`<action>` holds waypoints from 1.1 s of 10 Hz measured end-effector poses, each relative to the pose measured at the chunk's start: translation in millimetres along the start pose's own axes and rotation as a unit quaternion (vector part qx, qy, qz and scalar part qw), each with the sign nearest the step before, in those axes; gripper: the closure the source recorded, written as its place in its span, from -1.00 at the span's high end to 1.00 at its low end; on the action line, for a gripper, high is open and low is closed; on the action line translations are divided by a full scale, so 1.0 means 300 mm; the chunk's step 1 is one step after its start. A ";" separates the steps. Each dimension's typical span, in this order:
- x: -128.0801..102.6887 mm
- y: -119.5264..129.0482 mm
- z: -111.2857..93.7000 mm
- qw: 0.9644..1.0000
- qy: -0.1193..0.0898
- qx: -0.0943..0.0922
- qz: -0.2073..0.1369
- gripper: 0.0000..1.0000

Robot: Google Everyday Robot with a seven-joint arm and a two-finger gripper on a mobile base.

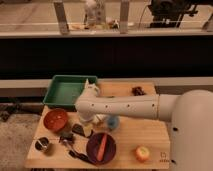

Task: Wipe table surface with eraser

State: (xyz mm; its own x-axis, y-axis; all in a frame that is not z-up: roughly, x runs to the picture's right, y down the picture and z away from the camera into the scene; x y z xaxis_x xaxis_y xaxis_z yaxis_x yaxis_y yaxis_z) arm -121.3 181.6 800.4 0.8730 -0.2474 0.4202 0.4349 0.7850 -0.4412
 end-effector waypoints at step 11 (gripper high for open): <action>0.031 -0.003 0.079 1.000 0.000 -0.009 0.019 0.51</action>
State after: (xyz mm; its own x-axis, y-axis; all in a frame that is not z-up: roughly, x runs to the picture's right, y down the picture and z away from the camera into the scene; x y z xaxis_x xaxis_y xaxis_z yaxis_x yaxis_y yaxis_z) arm -118.9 191.9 823.5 0.8891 -0.2179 0.4024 0.4051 0.7837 -0.4708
